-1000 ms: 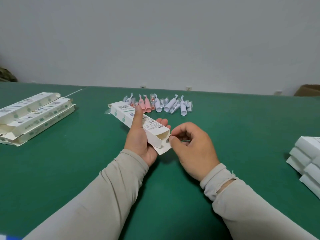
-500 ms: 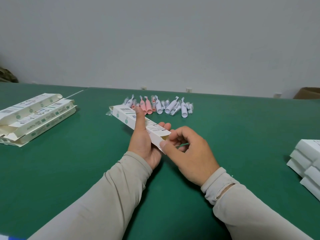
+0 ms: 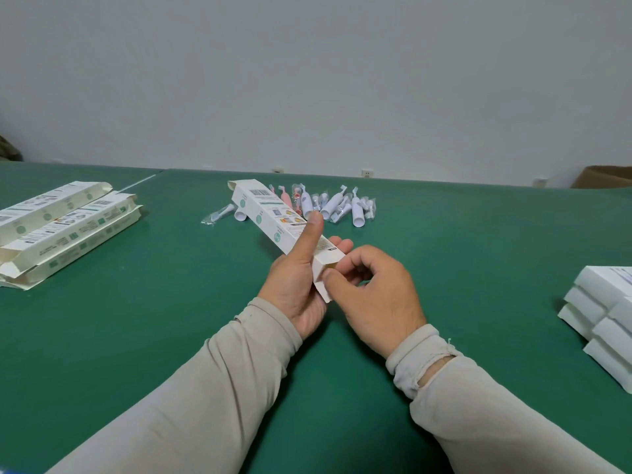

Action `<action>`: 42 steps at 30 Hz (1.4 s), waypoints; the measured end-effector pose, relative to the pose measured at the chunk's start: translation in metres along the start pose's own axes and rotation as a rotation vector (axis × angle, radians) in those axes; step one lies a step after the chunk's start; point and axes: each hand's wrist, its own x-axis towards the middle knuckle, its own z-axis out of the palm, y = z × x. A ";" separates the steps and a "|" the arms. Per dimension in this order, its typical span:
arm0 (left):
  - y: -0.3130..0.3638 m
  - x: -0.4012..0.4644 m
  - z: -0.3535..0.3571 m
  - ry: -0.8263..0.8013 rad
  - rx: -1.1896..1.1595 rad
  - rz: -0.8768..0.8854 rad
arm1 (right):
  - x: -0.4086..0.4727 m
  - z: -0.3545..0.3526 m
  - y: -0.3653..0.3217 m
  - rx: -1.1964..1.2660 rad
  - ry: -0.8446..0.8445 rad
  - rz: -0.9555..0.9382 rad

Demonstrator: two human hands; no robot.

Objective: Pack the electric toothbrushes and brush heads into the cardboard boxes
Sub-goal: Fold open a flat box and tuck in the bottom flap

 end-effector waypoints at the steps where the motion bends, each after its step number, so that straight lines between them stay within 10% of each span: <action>1: 0.000 0.000 0.000 0.007 0.009 -0.008 | 0.000 0.000 0.000 -0.012 0.005 0.001; 10: 0.027 0.002 -0.007 0.201 0.001 -0.040 | 0.001 -0.010 -0.005 -0.213 -0.168 -0.251; 42: 0.017 0.001 -0.006 -0.005 0.056 -0.146 | 0.008 -0.022 -0.005 -0.367 -0.173 -0.455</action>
